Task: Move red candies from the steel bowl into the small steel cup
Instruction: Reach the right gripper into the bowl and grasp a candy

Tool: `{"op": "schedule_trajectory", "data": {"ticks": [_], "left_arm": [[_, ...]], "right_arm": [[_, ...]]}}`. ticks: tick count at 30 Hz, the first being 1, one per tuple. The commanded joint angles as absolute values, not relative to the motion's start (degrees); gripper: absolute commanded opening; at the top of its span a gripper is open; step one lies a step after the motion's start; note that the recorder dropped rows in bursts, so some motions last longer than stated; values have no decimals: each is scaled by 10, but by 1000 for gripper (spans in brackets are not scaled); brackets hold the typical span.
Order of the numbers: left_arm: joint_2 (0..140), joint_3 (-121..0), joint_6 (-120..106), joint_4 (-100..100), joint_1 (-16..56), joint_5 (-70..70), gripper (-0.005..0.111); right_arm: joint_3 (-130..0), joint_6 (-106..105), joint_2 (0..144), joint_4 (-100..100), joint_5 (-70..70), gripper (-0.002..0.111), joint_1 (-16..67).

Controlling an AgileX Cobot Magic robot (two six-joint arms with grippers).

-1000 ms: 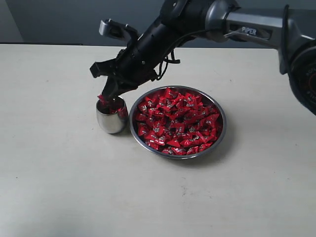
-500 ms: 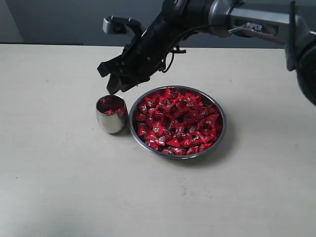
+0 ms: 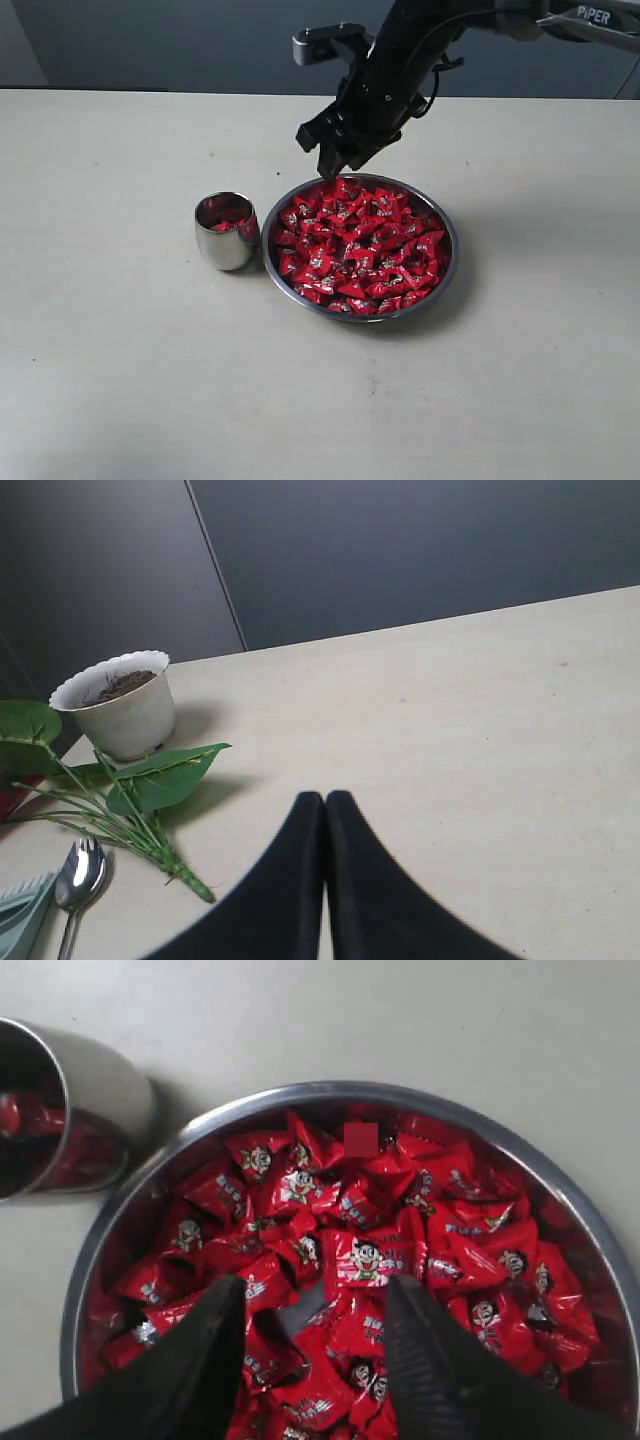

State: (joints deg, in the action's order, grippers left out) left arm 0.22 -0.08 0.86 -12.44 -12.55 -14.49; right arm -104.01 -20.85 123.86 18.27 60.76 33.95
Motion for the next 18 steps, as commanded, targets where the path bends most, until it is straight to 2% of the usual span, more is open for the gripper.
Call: {"op": "schedule_trajectory", "data": {"ticks": [1,18], "left_arm": [[0,0,11,-127,-124,-137,0],[0,0,11,-127,-124,-137,0]], "right_arm": [[-1037,-208,1262,174,608,44,338],[-1037,-195,1303,163,582,44,338]]}}
